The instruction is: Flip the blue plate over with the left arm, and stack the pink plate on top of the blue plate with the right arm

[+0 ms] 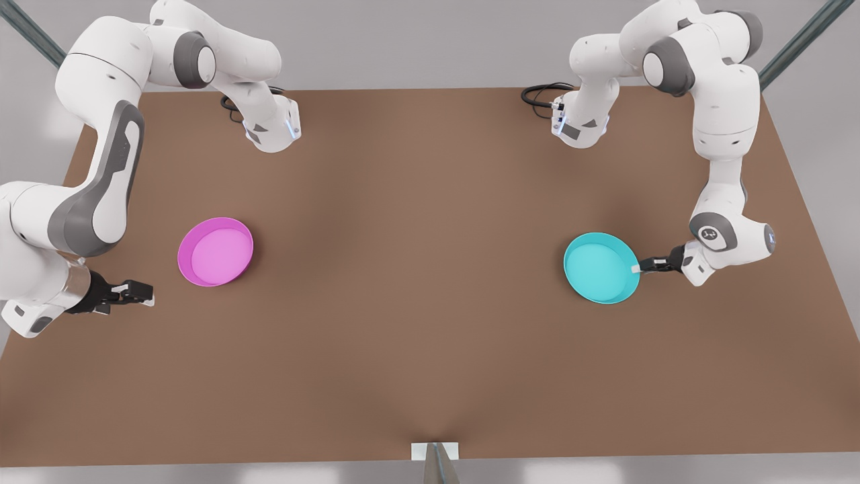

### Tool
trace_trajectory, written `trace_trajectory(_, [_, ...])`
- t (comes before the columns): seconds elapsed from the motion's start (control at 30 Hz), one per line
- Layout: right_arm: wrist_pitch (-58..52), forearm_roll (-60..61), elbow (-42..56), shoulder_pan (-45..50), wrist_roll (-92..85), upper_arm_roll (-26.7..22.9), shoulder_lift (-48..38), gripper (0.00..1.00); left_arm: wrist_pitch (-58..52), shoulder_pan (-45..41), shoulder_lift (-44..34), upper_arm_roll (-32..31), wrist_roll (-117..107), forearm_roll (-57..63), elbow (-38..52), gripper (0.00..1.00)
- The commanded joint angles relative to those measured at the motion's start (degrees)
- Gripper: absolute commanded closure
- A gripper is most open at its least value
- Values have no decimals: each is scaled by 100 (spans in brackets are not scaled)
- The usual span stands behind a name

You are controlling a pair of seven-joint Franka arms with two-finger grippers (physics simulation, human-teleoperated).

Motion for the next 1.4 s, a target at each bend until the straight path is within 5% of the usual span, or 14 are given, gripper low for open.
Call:
trace_trajectory(0.0, [0, 0, 0, 0, 0, 0, -1, 0, 1, 0, 9, 0, 0, 4, -4, 59])
trace_trajectory(0.6, [35, 0, -9, 0, 0, 0, -1, 0, -43, -26, -8, -62, -9, -75, -127, 60])
trace_trajectory(0.7, [35, 0, -9, 0, 0, 0, -1, 0, -17, -26, -8, -62, -18, -75, -127, 79])
trace_trajectory(1.37, [35, 0, -9, 0, 0, 0, 8, 0, -131, -61, -342, -404, -940, -75, 49, 79])
